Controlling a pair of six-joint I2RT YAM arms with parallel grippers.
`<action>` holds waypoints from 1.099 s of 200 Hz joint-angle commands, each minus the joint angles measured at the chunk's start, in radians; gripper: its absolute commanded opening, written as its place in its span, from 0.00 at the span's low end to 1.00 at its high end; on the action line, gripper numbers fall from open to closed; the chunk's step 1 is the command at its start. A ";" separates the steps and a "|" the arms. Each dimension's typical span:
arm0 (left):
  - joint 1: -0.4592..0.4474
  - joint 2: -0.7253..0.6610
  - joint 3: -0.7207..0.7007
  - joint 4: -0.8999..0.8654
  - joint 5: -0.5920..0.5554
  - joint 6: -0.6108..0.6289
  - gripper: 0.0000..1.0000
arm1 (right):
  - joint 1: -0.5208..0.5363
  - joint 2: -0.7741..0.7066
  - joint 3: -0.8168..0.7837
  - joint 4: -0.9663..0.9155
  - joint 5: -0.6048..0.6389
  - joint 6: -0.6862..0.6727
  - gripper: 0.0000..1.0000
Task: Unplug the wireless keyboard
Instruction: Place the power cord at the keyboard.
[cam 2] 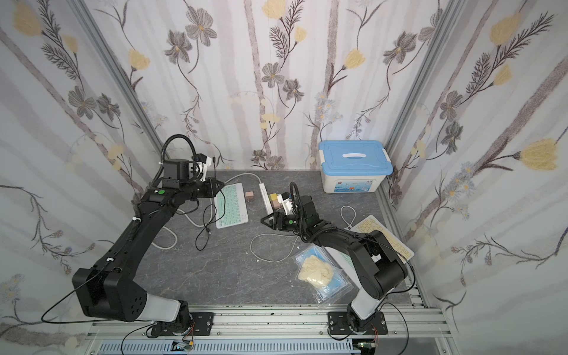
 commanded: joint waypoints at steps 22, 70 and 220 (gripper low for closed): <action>-0.002 0.107 -0.093 0.159 -0.053 -0.067 0.04 | 0.000 0.007 -0.010 0.039 0.016 -0.011 0.67; -0.002 0.279 -0.065 0.130 -0.123 -0.056 0.17 | -0.009 -0.012 -0.032 0.013 0.046 -0.043 0.67; -0.124 0.155 -0.132 0.078 -0.389 -0.085 0.55 | -0.082 -0.177 -0.171 0.035 0.316 -0.415 0.68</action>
